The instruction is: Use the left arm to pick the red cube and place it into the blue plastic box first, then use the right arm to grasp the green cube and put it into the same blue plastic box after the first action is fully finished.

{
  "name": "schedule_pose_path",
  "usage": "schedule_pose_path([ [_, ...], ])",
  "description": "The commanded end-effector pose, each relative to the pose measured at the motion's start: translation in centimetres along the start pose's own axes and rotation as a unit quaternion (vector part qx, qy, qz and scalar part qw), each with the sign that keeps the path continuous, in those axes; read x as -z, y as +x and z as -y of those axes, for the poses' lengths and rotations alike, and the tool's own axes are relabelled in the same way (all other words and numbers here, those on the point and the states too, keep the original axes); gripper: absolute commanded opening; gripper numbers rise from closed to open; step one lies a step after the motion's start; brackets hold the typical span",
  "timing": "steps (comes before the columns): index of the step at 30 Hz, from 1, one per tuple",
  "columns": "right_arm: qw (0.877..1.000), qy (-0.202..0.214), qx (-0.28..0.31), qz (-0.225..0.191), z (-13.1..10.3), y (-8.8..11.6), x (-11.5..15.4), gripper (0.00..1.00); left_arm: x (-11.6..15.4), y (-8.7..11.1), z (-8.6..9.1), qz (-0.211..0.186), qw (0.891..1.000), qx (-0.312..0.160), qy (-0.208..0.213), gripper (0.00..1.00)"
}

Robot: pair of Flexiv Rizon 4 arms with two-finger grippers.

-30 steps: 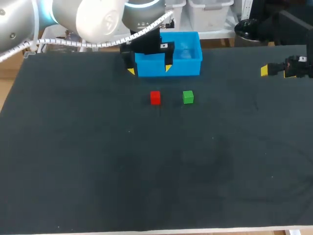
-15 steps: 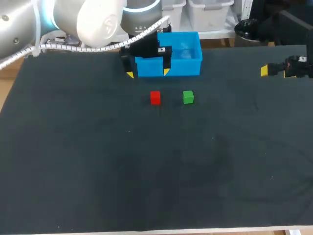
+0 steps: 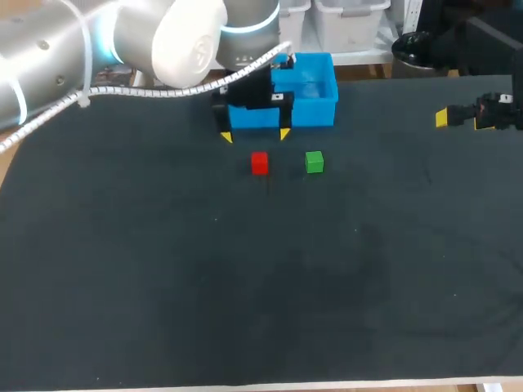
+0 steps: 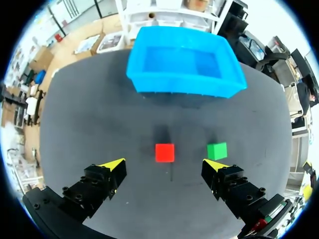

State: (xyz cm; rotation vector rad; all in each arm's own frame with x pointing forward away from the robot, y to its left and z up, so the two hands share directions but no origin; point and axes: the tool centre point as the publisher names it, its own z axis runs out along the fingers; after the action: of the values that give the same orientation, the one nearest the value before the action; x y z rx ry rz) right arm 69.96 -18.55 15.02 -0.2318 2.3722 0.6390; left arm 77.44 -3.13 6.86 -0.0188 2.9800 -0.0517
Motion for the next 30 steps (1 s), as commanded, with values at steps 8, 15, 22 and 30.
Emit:
schedule_pose_path([
  [8, 1.0, 0.001, 0.0, 0.0, 0.0, 0.0, 0.0, 1.0, -2.8, 0.8, 0.2, -0.027, 1.0, 0.0, -0.004, 1.0],
  [15, 1.0, 0.001, 0.0, 0.0, 0.0, 0.0, 0.0, 1.0, -4.3, 1.7, -0.2, -0.031, 0.999, 0.014, -0.006, 1.0],
  [22, 1.0, 0.001, 0.0, 0.0, 0.0, 0.0, 0.0, 1.0, -5.3, 1.6, -1.0, -0.021, 0.999, 0.035, -0.011, 1.0],
  [30, 1.0, 0.001, 0.0, 0.0, 0.0, 0.0, 0.0, 1.0, -6.4, 1.5, -1.3, -0.017, 0.999, 0.04, -0.015, 1.0],
])
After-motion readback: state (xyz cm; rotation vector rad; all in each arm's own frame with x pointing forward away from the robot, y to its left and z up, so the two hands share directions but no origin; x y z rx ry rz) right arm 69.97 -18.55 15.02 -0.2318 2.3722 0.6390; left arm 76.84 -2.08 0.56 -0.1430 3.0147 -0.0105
